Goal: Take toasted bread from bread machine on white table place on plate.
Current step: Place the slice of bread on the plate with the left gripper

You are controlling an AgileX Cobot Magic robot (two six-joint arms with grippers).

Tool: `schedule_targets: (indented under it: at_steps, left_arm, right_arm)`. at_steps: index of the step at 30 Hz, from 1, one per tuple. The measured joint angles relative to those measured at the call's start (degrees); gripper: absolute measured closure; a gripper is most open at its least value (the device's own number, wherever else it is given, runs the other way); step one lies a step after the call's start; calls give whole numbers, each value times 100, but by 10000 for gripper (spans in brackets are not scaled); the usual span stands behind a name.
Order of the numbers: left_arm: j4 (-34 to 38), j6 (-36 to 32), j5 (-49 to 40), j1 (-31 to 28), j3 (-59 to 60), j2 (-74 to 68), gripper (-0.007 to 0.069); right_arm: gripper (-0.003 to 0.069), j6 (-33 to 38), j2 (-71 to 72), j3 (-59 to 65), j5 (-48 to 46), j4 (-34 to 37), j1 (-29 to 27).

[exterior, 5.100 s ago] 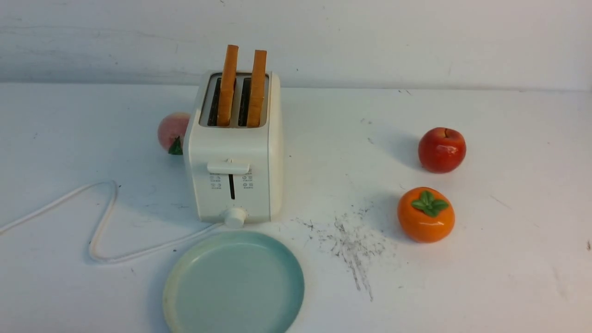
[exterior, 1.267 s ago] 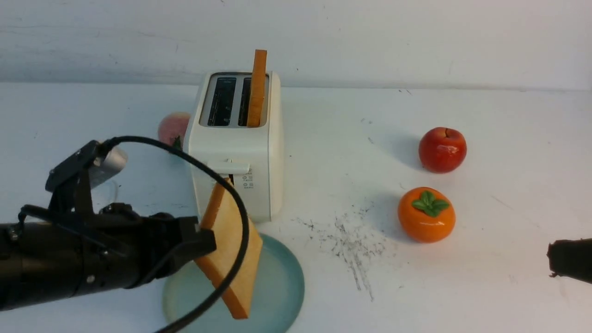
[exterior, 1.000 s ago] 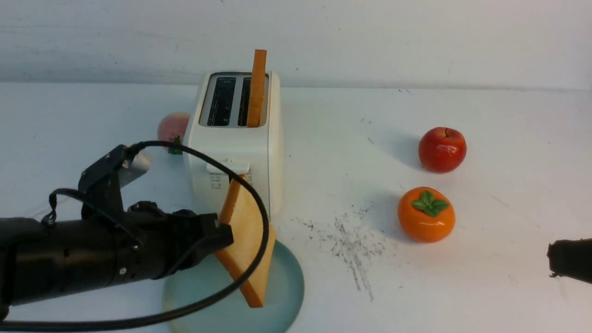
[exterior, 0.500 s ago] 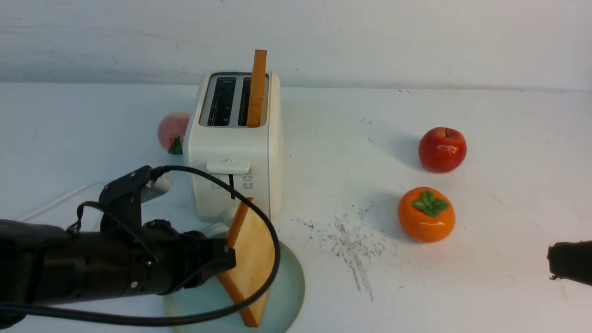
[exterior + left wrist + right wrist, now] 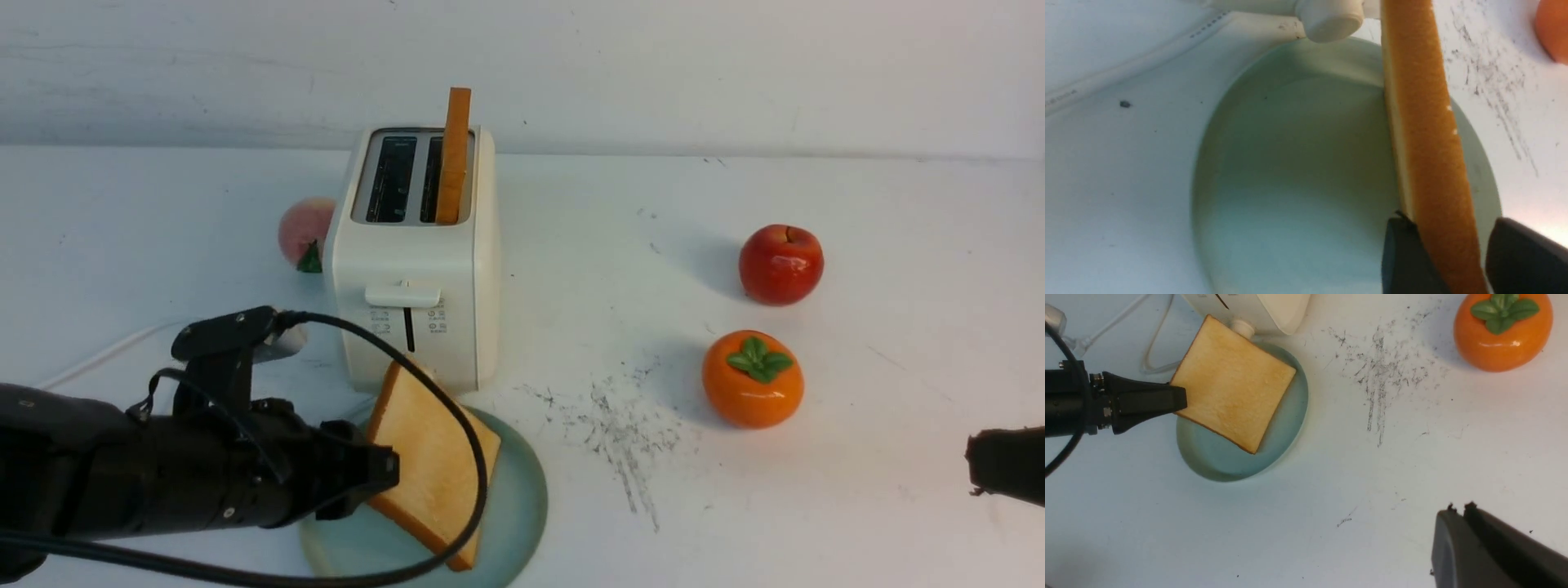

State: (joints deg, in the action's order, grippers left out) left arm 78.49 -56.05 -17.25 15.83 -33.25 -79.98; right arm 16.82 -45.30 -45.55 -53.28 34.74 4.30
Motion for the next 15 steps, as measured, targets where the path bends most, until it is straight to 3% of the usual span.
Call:
schedule_targets:
  at_steps: [2,6,13,15]
  left_arm:
    - [-341,367,-40,0,0,49,272]
    - [-1094,1077,-117,0,10,220,259]
    - [-4452,4167,-952,0,10,571,355]
    - [-5565,5263,-1385,0,-3,649,417]
  right_arm:
    - [627,0,0,0,0,0,0]
    - [626,0,0,0,0,4,0]
    - [626,0,-41,0,70,348,0]
    - [626,23,-159,-36,126,549,0]
